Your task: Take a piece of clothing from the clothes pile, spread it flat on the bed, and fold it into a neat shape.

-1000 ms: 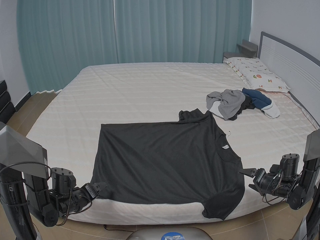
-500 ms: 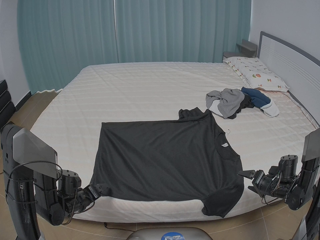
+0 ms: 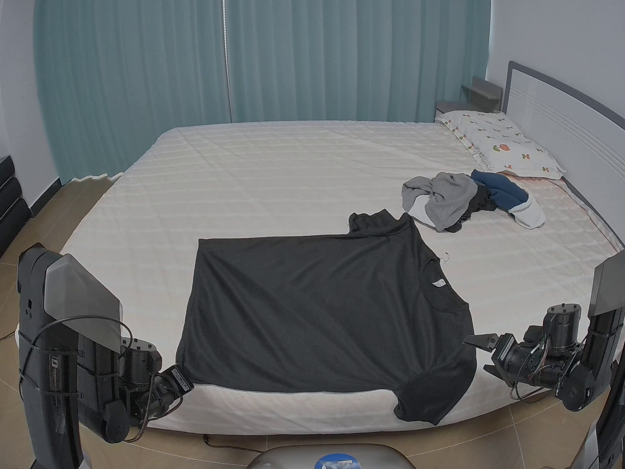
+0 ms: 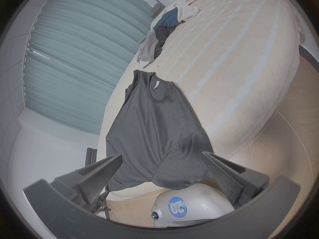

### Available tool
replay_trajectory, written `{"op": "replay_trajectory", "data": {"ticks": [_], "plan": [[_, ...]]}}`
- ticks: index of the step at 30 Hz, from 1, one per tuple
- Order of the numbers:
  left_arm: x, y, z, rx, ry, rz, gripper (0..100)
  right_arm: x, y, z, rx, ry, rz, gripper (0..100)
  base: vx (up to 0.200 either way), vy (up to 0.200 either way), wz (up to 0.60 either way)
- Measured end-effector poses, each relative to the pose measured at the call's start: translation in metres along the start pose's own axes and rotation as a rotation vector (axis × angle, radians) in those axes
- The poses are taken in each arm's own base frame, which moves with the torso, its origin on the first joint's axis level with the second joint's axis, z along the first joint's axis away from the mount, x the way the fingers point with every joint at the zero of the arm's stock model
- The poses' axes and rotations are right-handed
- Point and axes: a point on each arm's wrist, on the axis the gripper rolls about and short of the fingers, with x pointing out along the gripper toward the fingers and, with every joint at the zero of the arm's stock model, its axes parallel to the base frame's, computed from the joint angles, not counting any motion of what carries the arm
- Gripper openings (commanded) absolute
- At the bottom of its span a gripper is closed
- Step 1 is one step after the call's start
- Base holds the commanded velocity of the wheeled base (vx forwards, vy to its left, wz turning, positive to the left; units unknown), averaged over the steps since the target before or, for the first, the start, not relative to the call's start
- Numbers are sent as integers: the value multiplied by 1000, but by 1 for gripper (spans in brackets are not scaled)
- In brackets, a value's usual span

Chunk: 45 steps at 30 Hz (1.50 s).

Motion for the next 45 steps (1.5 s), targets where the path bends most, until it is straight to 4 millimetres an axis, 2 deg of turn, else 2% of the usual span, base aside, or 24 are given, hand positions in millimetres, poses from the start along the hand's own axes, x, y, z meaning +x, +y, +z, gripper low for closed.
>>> {"op": "replay_trajectory", "data": {"ticks": [15,24,36,45], "plan": [[-11,11,-8,117,18,91,0,-1,-2,-1,-12,0,-13,100,0,0,0],[-13,14,-10,150,12,127,0,3,-12,-6,-113,27,-69,100,0,0,0],[-12,14,-11,147,16,126,0,22,-26,-10,-157,4,-116,100,0,0,0],[-10,14,-11,142,20,123,0,40,-25,0,-187,-43,-88,100,0,0,0]]}}
